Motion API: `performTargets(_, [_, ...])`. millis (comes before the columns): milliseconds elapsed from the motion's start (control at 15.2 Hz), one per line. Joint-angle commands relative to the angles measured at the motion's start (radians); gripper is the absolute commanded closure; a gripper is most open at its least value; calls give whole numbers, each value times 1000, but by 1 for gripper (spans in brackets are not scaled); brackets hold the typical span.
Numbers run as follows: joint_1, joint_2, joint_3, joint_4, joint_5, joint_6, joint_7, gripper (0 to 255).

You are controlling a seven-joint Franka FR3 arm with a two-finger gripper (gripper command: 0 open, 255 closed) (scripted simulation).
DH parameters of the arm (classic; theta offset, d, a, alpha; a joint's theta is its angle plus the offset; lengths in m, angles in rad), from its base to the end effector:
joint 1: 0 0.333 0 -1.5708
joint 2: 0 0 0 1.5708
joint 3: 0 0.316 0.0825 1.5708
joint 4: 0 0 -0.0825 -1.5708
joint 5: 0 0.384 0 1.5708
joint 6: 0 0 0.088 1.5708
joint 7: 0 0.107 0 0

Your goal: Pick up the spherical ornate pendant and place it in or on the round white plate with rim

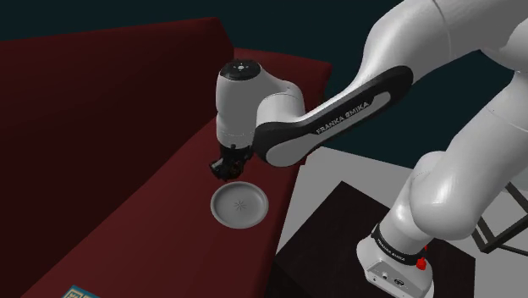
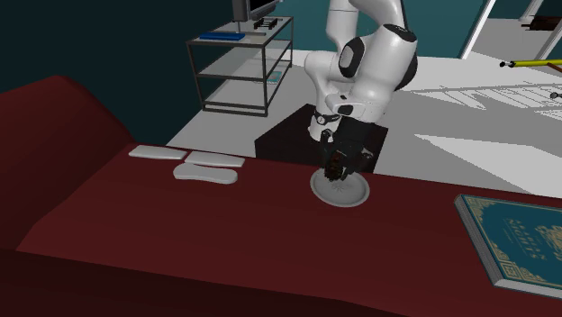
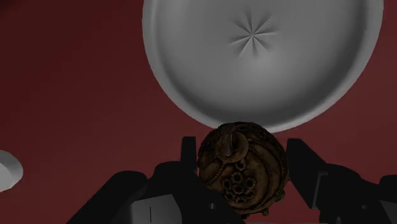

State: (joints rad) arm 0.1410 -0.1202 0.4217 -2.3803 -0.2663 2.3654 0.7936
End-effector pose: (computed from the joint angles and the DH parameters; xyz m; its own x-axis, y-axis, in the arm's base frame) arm 0.4177 0.2605 0.3742 0.9741 -0.0334 0.2235 -0.0631 -0.9899 0.1270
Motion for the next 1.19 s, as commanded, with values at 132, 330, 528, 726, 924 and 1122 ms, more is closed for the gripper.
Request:
performTargets(132, [44,-97,29,-98,54,2,34,255])
performTargets(330, [36,-68,37,-115,27,42,61,255])
performTargets(528, [27,-36,44,-128,-5,82,91,255])
performTargets(726, [17,-1,51,-140,-43,120,126,255])
performTargets(924, [7,37,56,-148,-88,156,166,255])
performTargets(1122, [7,37,56,-148,-88,156,166,255])
